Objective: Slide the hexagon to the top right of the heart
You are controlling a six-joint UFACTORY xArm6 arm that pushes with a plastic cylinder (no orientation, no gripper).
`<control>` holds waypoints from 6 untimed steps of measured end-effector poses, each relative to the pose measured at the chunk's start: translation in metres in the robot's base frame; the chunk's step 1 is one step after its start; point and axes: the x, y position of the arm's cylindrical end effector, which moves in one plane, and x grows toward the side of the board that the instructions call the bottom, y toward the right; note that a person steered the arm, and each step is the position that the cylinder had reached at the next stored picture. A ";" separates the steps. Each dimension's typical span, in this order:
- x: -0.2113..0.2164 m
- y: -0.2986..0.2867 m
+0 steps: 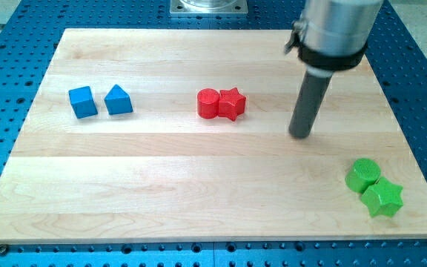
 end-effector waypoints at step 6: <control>-0.161 0.122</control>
